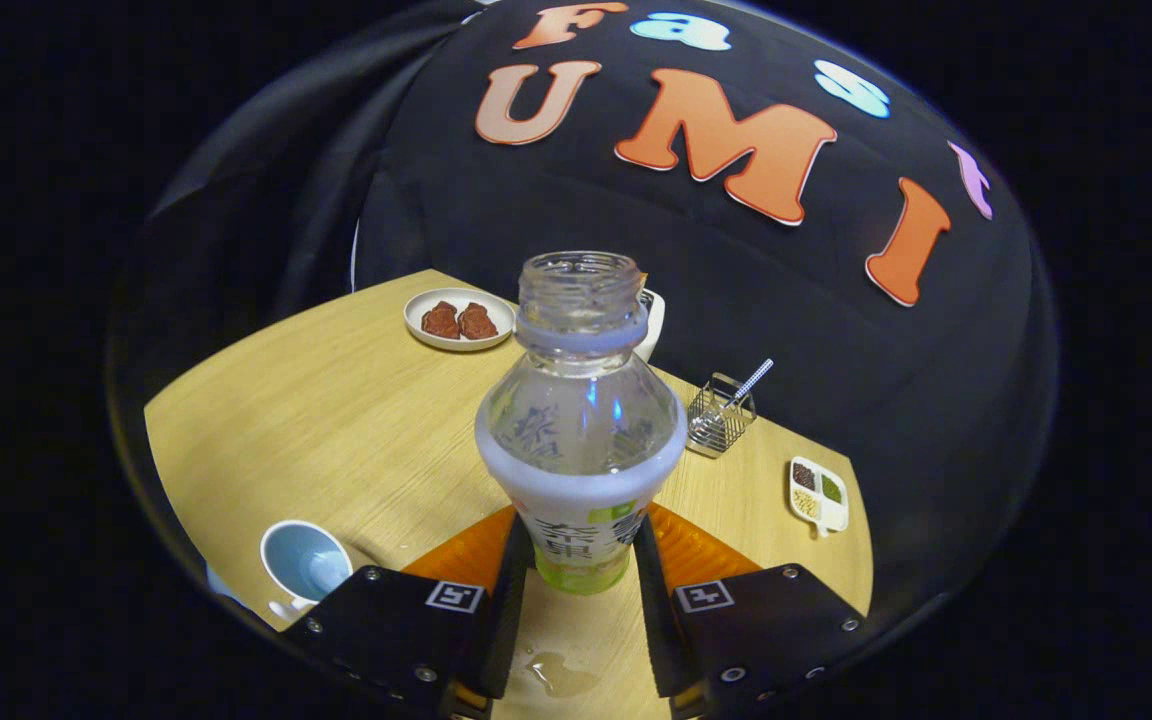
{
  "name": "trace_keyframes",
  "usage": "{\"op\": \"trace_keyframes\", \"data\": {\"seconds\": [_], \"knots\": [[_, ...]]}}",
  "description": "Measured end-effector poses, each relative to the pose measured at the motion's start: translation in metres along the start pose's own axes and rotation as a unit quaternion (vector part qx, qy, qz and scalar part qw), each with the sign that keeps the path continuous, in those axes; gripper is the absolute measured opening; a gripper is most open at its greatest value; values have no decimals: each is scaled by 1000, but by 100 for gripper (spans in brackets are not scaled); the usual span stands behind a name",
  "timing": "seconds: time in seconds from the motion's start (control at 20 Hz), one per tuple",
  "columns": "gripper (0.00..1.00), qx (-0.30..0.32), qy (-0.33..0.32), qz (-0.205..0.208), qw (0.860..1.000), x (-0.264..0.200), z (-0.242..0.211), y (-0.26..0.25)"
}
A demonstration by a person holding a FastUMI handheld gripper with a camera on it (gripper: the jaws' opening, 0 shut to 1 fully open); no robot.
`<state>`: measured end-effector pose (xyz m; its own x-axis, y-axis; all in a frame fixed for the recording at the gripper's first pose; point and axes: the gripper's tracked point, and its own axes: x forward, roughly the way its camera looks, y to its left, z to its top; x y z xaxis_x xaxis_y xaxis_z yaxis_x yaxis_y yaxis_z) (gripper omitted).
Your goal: Take the bottle from table, then pour the juice into the cup, finally place the bottle on the coaster
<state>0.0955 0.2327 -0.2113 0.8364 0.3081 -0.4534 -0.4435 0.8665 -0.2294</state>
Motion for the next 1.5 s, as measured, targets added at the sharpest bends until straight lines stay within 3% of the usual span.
{"op": "trace_keyframes", "data": {"seconds": [0.2,0.3,0.8,1.25,1.5], "knots": [[55,82,-1,37,996,26,4,12],[55,101,-3,36,994,39,3,12],[56,129,19,25,991,82,-32,7],[66,135,27,22,990,81,-37,6],[96,153,17,22,988,55,-27,0]]}}
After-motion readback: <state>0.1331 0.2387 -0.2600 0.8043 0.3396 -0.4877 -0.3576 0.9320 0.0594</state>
